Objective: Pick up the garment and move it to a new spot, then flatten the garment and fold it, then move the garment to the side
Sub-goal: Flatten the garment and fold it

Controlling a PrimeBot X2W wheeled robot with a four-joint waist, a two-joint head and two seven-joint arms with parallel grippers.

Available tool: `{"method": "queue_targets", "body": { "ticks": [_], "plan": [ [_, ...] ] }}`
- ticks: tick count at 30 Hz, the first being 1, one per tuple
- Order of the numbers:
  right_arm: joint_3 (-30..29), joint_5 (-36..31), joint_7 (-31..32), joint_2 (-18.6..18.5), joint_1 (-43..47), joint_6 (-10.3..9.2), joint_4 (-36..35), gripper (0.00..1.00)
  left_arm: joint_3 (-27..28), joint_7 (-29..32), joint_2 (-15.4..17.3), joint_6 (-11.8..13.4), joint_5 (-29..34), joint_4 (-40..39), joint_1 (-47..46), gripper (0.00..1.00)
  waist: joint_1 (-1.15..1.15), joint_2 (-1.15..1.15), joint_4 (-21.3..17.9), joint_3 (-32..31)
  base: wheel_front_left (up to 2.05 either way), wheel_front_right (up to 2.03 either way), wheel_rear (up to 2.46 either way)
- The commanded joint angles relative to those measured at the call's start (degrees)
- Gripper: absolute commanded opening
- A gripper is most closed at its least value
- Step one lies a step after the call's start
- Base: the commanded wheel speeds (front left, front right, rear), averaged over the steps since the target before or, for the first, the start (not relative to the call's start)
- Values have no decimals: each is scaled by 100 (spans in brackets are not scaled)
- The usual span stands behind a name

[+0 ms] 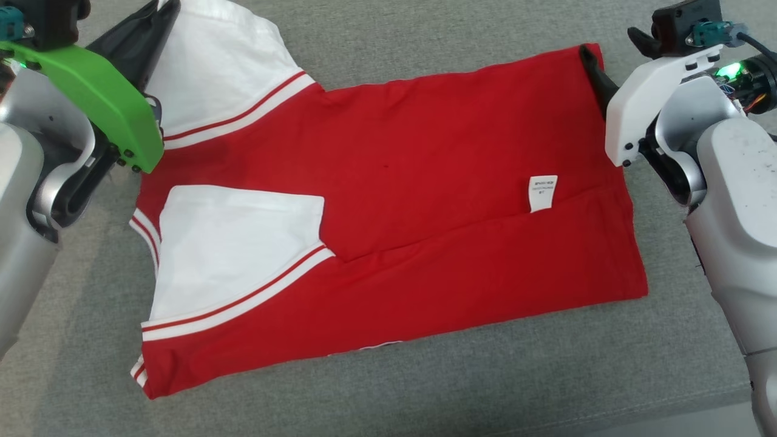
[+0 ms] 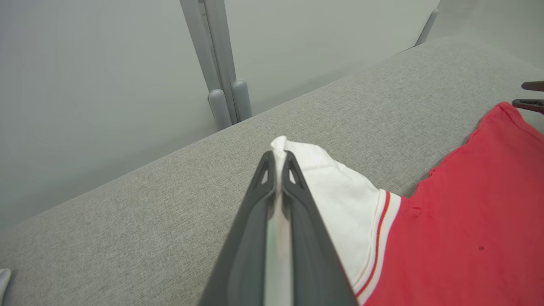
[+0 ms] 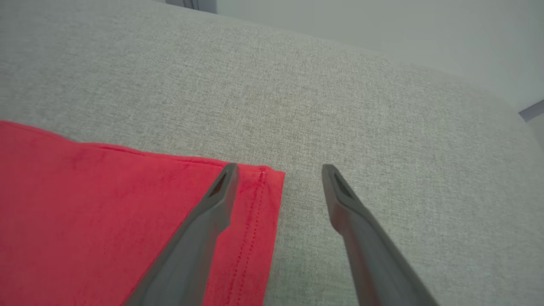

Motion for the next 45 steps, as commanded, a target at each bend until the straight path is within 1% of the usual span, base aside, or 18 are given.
{"method": "queue_targets", "body": {
  "ticks": [1, 9, 10, 11, 12, 14, 16, 18, 23, 29, 36, 40, 45],
  "plan": [
    [71, 78, 107, -96, -107, -6, 130, 100, -38, -65, -21, -16, -23, -27, 101, 0, 0, 0, 269, -30, 0, 0, 0],
    [438, 830, 806, -302, -443, -6, 778, 99, -208, -252, -106, -16, -31, -36, 34, 0, 0, 0, 463, 7, 0, 0, 0],
    [464, 923, 886, -321, -467, -6, 855, 80, -227, -277, -110, -16, -38, -21, 15, 0, 0, 0, 476, 8, 0, 0, 0],
    [489, 976, 944, -346, -487, -6, 914, 55, -239, -295, -116, -16, -46, -11, -1, 0, 0, 0, 484, 9, 0, 0, 0],
    [519, 1024, 966, -383, -505, -6, 958, 46, -253, -303, -125, -16, -56, 1, -22, 0, 0, 0, 492, 10, 0, 0, 0],
    [552, 1100, 939, -426, -555, -7, 1035, 38, -288, -343, -131, -16, -77, 19, -56, 0, 0, 0, 500, 13, 0, 0, 0],
    [589, 1147, 895, -446, -592, -7, 1106, 25, -317, -370, -122, -17, -90, 37, -89, 0, 0, 0, 499, 11, 0, 0, 0],
    [647, 1132, 828, -456, -607, -7, 1184, 0, -344, -412, -115, -17, -115, 68, -98, 0, 0, 0, 496, 9, 0, 0, 0],
    [775, 1037, 407, -480, -738, -7, 1298, 0, -399, -527, -90, -17, -183, 164, -196, 0, 0, 0, 481, -14, 0, 0, 0],
    [825, 915, -349, -453, -870, -7, 1442, 0, -467, -772, -30, -16, -259, 227, -216, 0, 0, 0, 463, -185, 0, 0, 0],
    [1009, 959, -1040, -418, -481, -7, 1350, 0, -479, -1191, 131, -12, -448, -58, 342, 0, 0, 0, 446, -502, 0, 0, 0],
    [1065, 1016, -1406, -496, -56, -7, 1114, 0, -457, -1514, 304, 164, -545, -460, 983, 0, 0, 0, 454, -698, 0, 0, 0],
    [942, 984, -1701, -575, 610, -7, 719, 0, -476, -1894, 515, 537, -652, -1098, 1903, 0, 0, 0, 478, -920, 0, 0, 0]
  ]
}}
